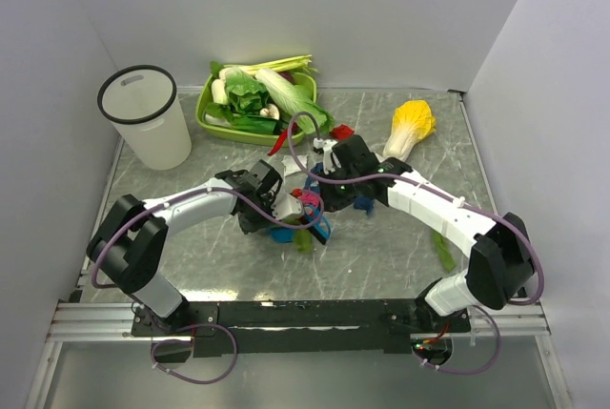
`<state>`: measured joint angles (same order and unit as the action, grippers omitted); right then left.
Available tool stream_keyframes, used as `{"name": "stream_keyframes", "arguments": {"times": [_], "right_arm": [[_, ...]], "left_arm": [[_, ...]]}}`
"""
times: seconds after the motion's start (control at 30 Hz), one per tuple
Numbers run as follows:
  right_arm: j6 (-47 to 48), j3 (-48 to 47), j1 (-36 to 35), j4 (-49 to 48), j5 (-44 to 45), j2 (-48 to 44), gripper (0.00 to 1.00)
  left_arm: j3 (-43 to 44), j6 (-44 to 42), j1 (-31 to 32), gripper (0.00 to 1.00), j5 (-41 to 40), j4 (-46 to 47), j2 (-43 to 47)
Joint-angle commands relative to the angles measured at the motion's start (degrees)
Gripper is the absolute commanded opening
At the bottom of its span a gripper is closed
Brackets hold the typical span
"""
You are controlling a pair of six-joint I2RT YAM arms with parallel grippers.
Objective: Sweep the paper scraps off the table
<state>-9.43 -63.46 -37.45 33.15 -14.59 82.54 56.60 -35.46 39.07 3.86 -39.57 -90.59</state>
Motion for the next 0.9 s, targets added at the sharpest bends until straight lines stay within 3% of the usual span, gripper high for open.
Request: {"name": "stream_keyframes", "arguments": {"times": [0.0, 0.03, 0.3, 0.63, 0.87], "right_arm": [[-2.5, -2.8, 2.4, -0.5, -6.2, -4.0, 0.0], [-2.1, -2.1, 3.3, 0.2, -5.6, -5.6, 0.0], [0.5, -1.0, 10.9, 3.5, -4.9, -12.2, 0.0], [6.8, -1.0, 11.6, 1.2, -2.5, -13.2, 0.0], [19.2, 0.1, 11.5, -0.5, -2.8, -12.1, 0.0]], "left_arm": [[2.3, 0.5, 0.8, 0.01, 3.1, 2.2, 0.8], [2.1, 0.5, 0.8, 0.01, 3.0, 2.1, 1.4], [-0.9, 2.9, 0.7, 0.29, 3.2, -1.2, 6.7], [-7.4, 4.2, 0.0, 0.61, 4.8, 5.5, 8.6], [-12.4, 3.5, -0.5, 0.62, 4.3, 9.6, 10.5]]}}
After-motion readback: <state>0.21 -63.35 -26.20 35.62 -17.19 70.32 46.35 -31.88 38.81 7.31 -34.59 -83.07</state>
